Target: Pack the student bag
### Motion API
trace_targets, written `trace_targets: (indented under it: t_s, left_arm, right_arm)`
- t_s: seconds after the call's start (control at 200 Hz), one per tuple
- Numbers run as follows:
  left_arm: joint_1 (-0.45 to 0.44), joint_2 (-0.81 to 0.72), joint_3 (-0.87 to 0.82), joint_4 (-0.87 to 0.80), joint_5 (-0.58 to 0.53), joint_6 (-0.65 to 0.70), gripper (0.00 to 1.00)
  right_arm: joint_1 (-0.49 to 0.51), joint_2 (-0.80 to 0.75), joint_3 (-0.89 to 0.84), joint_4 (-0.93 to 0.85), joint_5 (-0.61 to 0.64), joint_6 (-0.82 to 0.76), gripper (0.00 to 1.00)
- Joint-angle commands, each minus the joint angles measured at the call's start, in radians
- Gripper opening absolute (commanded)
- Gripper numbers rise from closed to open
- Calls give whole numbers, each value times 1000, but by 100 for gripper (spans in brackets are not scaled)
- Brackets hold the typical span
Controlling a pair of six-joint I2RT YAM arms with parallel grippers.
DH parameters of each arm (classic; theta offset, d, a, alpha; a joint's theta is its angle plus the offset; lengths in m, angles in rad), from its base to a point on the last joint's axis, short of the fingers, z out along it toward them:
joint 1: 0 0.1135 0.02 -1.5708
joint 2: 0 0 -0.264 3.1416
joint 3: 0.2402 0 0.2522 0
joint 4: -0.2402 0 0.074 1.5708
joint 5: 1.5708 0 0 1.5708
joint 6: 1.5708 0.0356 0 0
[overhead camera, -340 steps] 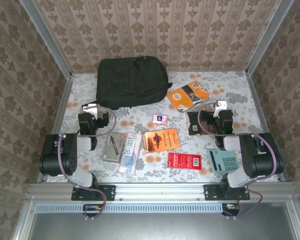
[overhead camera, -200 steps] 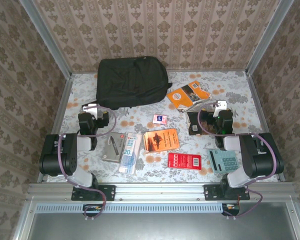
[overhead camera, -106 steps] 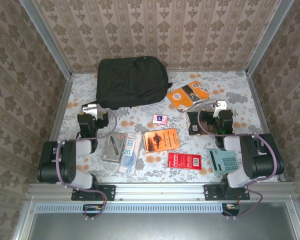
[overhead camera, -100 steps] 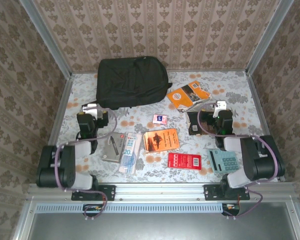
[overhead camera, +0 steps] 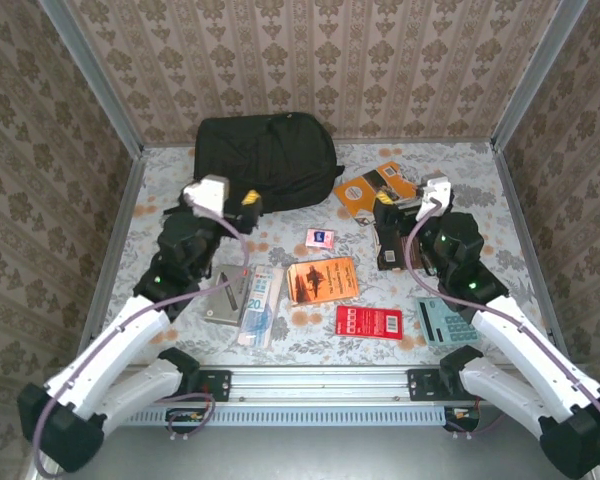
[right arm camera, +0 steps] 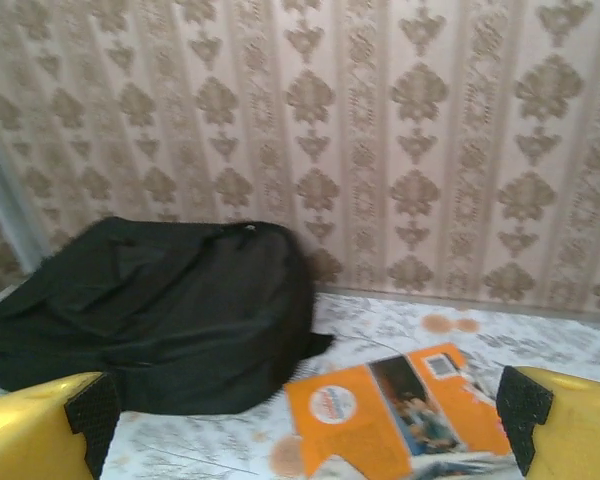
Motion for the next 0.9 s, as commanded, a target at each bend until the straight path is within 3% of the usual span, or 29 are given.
trace_targets:
  t_s: [0.0,0.09,0.13,0.255,0.385,0.535,0.73,0.895]
  left_arm:
    - [-93,107,231,-430,-168,-87,100]
    - [-45,224,381,-718,-299,-360,100]
    - [7,268,415,-760,-238,-428,100]
    - [121,296,404,-706,23,-519,100]
    - [280,329,361,-665,241,-652,100]
    - [421,410,291,-583,445,-763,100]
    - [535,514,236,-462,561,-856,100]
    - [558,596,269,-446,589,-869,99]
  right_arm:
    - [51,16,167,-280,117,41,100]
    - [50,70,291,-438,156,148,100]
    - [48,89,335,-519,186,230,100]
    - [-43,149,314,-384,-58,297,100]
    - [-95,413,509,-521,-207,382,100]
    - [-104,691,641,-480,-361,436,99]
    - [-138,1113,975,-544,-509,477,89]
    - [-151,1353,1230,-623,-493,508,82]
